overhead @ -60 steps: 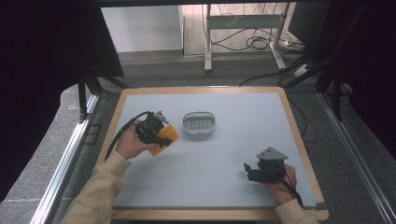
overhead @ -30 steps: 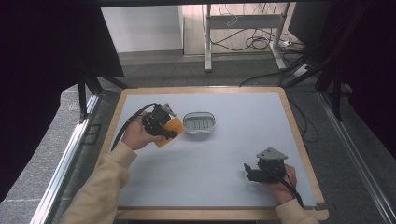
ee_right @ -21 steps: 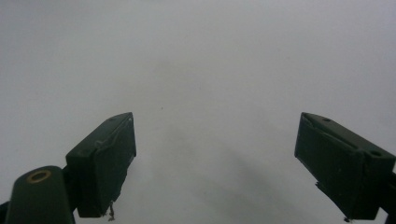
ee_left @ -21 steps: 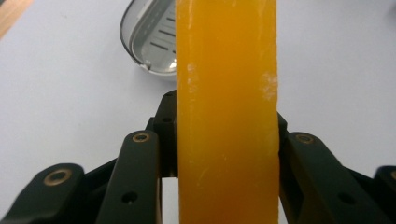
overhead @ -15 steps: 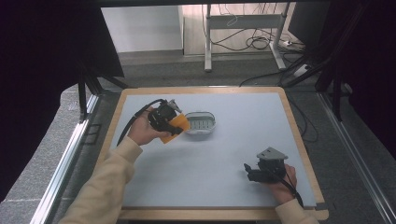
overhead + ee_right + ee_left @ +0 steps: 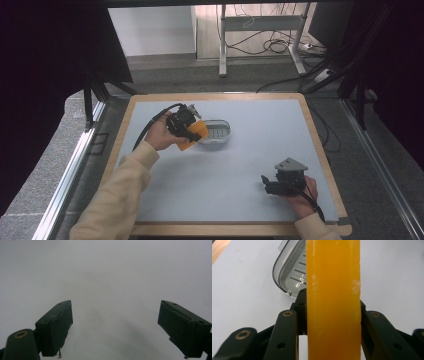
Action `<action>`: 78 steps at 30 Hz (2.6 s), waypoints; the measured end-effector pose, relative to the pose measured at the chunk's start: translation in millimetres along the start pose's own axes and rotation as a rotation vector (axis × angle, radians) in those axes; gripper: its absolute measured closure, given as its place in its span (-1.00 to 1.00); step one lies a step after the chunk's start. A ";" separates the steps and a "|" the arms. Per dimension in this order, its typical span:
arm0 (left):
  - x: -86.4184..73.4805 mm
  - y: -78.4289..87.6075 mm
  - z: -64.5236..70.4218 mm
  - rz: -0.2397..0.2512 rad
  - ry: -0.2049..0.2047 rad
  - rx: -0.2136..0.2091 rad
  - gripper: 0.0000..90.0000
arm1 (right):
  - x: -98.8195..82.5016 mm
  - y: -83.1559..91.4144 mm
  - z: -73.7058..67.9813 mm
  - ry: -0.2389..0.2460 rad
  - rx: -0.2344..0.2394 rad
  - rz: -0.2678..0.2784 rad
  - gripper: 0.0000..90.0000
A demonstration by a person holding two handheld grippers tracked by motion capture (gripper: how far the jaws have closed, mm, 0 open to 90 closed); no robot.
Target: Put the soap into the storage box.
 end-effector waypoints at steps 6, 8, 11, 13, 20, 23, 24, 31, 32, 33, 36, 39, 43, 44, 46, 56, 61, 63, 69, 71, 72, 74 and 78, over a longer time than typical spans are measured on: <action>5.9 -6.0 -3.0 -0.014 -0.006 -0.011 0.38 | -0.1 -0.2 0.1 0.000 0.001 0.000 -0.71; 8.5 -8.6 -4.8 -0.015 -0.004 -0.017 0.38 | -0.2 -0.2 0.2 -0.001 0.003 0.000 -0.71; 10.3 -11.4 -6.6 -0.017 -0.009 -0.022 0.38 | -0.3 -0.4 0.5 -0.002 0.001 0.000 -0.71; 11.1 -13.4 -7.6 -0.020 -0.017 -0.023 0.38 | -0.5 -0.6 0.7 -0.004 0.002 -0.001 -0.71; 16.3 -17.5 -11.0 -0.031 -0.032 -0.025 0.38 | -0.6 -0.7 0.6 -0.003 0.002 -0.002 -0.71; 19.7 -18.8 -11.3 -0.034 -0.038 -0.028 0.38 | -0.7 -0.7 0.7 -0.004 0.002 -0.002 -0.71; 20.8 -19.2 -11.4 -0.034 -0.042 -0.027 0.38 | -0.8 -0.8 0.7 -0.004 0.002 -0.002 -0.71; 27.8 -22.0 -11.6 -0.033 -0.059 -0.036 0.38 | -1.4 -0.7 1.2 -0.004 0.002 -0.004 -0.71; 29.1 -22.2 -11.7 -0.031 -0.060 -0.036 0.38 | -1.4 -0.6 1.2 -0.005 0.003 -0.004 -0.71; 30.5 -22.4 -12.0 -0.029 -0.063 -0.037 0.38 | -1.5 -0.6 1.4 -0.003 0.002 -0.005 -0.71; 35.1 -23.0 -12.9 -0.027 -0.073 -0.041 0.38 | -1.6 -0.5 1.5 -0.005 0.003 -0.004 -0.71; 39.6 -24.2 -13.4 -0.023 -0.086 -0.046 0.38 | -1.8 -0.5 1.9 -0.006 0.003 -0.003 -0.71; 45.1 -27.0 -14.0 -0.025 -0.104 -0.051 0.38 | -2.2 -0.8 2.1 -0.008 0.003 -0.006 -0.71; 46.5 -27.9 -14.3 -0.028 -0.111 -0.051 0.38 | -2.3 -0.8 2.2 -0.008 0.003 -0.006 -0.71; 47.7 -28.8 -14.3 -0.028 -0.111 -0.051 0.38 | -2.4 -1.0 2.2 -0.007 0.003 -0.006 -0.71; 58.8 -35.9 -16.8 -0.029 -0.147 -0.068 0.38 | -3.2 -0.5 3.0 -0.008 0.003 -0.006 -0.71; 63.7 -39.5 -20.3 -0.027 -0.175 -0.081 0.38 | -3.7 -0.2 3.2 -0.010 0.002 -0.008 -0.71; 65.1 -41.6 -21.5 -0.036 -0.182 -0.081 0.38 | -3.7 -0.1 3.3 -0.010 0.002 -0.008 -0.71; 69.5 -47.6 -25.6 -0.048 -0.199 -0.090 0.38 | -4.5 -0.9 4.0 -0.013 0.000 -0.011 -0.71; 71.0 -50.5 -26.6 -0.056 -0.216 -0.094 0.38 | -4.5 -1.1 4.2 -0.014 0.001 -0.012 -0.71; 71.7 -52.2 -26.7 -0.058 -0.216 -0.095 0.38 | -4.4 -1.2 4.2 -0.014 0.001 -0.012 -0.71; 72.7 -55.3 -28.2 -0.057 -0.215 -0.097 0.38 | -4.3 -1.3 4.1 -0.014 0.001 -0.012 -0.71; 72.2 -61.8 -31.8 -0.064 -0.239 -0.106 0.38 | -4.9 -1.1 4.6 -0.020 -0.001 -0.016 -0.71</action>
Point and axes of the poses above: each handheld gripper's, and its own axes: y roughly backward along the jaws, x roughly out of its top, z roughly to its right, the point moved 2 cm from there along -y, roughly forward along the jaws, and after that the axes turned 1 degree about x, right-handed, at the moved point
